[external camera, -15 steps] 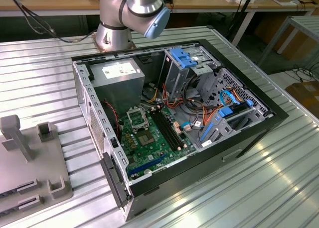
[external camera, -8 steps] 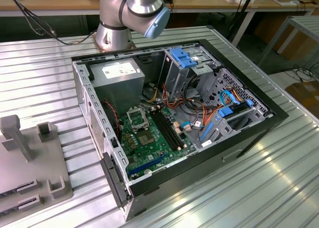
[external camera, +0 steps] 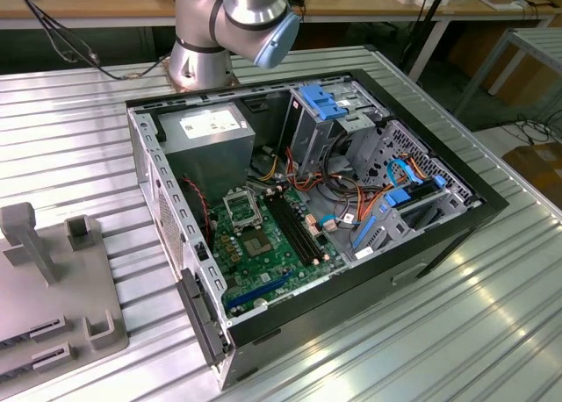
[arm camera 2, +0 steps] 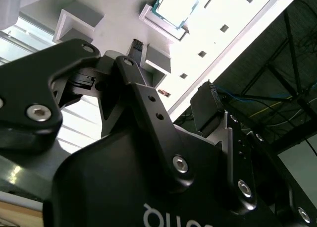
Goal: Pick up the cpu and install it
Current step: 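Pick up the cpu and move it towards the insertion slot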
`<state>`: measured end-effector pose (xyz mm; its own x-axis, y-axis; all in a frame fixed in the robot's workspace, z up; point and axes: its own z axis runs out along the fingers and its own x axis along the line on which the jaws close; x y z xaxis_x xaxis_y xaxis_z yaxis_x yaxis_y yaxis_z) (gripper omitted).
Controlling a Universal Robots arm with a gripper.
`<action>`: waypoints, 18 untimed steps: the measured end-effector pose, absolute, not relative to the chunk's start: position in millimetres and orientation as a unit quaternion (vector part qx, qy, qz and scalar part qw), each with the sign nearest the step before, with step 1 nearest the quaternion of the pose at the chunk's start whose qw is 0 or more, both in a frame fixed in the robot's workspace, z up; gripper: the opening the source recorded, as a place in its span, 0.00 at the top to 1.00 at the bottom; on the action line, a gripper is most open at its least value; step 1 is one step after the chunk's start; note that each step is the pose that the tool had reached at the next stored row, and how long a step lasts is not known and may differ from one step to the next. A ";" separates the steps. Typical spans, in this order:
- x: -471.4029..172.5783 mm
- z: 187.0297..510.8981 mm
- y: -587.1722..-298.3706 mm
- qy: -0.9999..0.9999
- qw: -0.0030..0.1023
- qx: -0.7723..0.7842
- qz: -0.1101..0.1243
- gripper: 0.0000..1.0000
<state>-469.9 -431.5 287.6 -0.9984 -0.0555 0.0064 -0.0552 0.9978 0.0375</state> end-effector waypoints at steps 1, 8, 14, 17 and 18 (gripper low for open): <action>-469.9 287.4 -432.0 -0.999 0.004 0.028 -0.019 0.34; -470.1 278.1 -438.1 -0.999 0.004 0.028 -0.019 0.34; -469.9 277.5 -438.2 -0.999 0.004 0.028 -0.019 0.34; -469.9 277.5 -438.2 -0.999 0.004 0.028 -0.018 0.34; -469.9 277.4 -438.2 -0.999 0.004 0.028 -0.018 0.34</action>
<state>-469.9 -438.2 277.4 -0.9984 -0.0556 0.0065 -0.0553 0.9978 0.0368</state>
